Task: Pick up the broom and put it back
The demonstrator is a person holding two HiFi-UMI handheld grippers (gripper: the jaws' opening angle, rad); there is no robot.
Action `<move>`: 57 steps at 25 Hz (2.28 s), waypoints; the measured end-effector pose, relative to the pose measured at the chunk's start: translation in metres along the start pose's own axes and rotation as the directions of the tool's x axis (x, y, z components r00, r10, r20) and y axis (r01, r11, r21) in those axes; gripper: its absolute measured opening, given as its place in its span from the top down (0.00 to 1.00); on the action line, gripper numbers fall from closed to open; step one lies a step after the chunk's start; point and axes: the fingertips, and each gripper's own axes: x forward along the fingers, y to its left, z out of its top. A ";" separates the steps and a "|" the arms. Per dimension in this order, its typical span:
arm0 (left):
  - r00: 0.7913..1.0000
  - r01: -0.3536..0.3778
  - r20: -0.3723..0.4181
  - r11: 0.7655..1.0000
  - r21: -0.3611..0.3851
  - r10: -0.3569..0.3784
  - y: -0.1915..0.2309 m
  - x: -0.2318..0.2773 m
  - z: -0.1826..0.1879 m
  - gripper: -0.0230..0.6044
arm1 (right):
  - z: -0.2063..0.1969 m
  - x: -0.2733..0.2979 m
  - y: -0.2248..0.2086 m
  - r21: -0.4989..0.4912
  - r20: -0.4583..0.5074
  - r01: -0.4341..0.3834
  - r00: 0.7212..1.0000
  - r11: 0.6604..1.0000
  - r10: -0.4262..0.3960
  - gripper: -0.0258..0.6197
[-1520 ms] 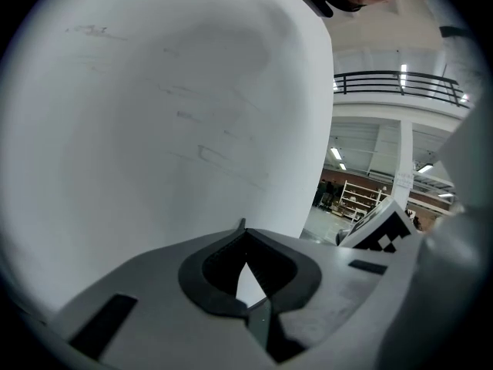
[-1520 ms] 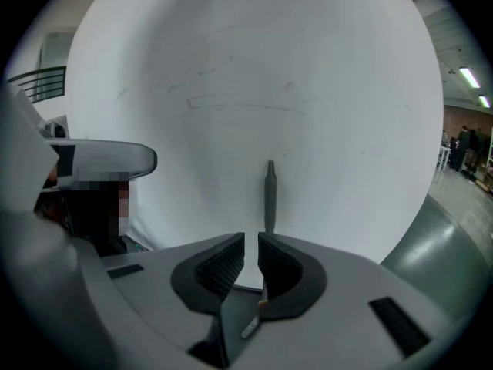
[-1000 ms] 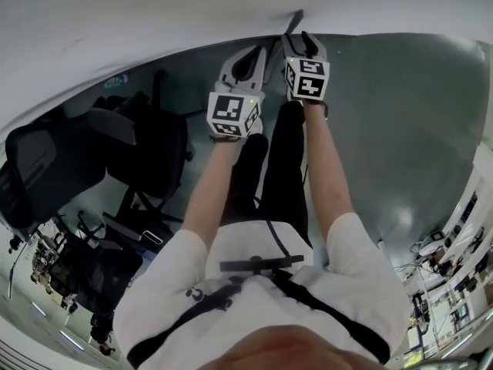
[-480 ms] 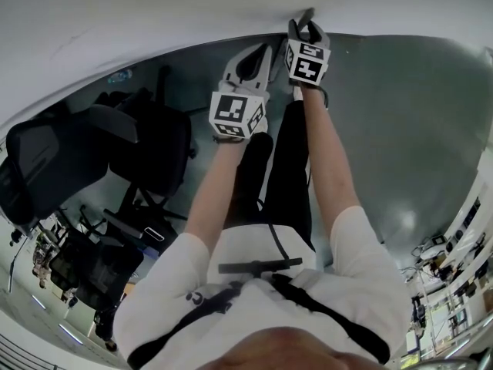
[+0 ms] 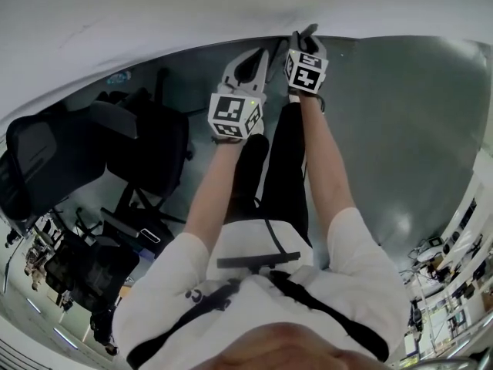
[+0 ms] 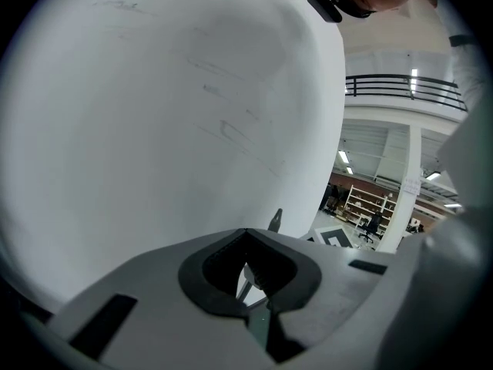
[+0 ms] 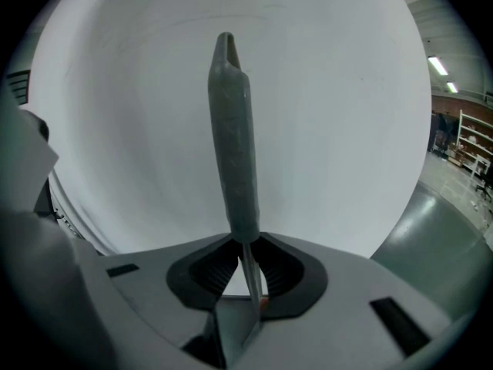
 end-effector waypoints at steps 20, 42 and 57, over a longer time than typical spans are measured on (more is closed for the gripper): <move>0.991 -0.050 0.126 0.998 0.040 0.045 -0.039 -0.109 0.121 0.95 | 0.133 -0.234 0.046 -0.033 0.293 0.018 0.956 0.999 -0.007 0.81; 0.917 -0.157 0.391 0.972 0.177 0.077 -0.099 -0.251 0.317 0.95 | 0.304 -0.475 0.133 -0.166 0.668 -0.060 0.727 0.984 0.157 0.82; 0.883 0.023 0.460 0.986 0.167 -0.099 -0.159 -0.238 0.339 0.95 | 0.311 -0.529 0.086 -0.088 0.734 0.025 0.677 0.996 0.047 0.81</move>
